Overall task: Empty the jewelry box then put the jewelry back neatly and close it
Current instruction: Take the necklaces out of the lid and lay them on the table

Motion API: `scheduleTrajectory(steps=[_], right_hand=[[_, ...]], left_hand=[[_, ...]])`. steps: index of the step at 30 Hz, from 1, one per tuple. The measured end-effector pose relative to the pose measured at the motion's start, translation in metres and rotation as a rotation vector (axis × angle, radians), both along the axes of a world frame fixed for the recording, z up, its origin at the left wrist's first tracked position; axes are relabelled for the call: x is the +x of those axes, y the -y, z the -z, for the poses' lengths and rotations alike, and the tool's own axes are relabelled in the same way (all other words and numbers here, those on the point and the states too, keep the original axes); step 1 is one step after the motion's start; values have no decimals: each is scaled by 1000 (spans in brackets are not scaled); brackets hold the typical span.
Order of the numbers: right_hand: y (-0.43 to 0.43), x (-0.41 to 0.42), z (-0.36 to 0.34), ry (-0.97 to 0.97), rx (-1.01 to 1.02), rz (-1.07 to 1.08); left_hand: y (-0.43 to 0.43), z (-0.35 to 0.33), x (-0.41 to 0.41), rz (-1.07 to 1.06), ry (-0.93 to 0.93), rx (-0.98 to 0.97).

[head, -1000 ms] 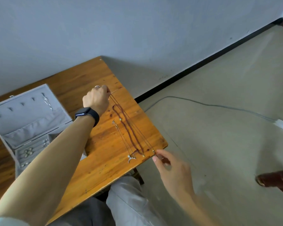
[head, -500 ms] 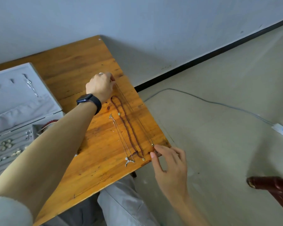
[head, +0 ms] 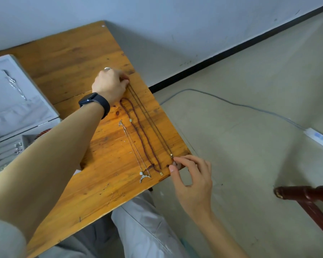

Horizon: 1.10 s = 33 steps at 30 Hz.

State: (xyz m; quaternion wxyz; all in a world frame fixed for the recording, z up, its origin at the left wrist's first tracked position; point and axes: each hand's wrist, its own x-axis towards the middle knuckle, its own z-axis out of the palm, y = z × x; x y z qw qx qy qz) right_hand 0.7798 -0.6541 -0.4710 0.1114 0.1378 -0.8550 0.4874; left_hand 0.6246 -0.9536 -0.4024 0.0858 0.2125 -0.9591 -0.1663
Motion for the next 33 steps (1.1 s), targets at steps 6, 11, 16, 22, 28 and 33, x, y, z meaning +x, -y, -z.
scheduleTrajectory(steps=[6,11,16,22,28,33], right_hand=[[-3,0,2,-15,22,-10],[-5,0,2,-40,34,-21],[-5,-1,-2,-9,67,-45],[-6,0,-6,13,97,-51],[-12,1,-13,59,72,-90],[-22,-2,-27,-49,71,-141]], left_hand=[[-3,0,0,-7,-2,-9],[-3,-1,4,-7,-13,-16],[3,-3,6,10,-4,4],[8,-8,6,45,40,76],[4,-23,30,90,125,134],[-9,-36,86,122,92,1]])
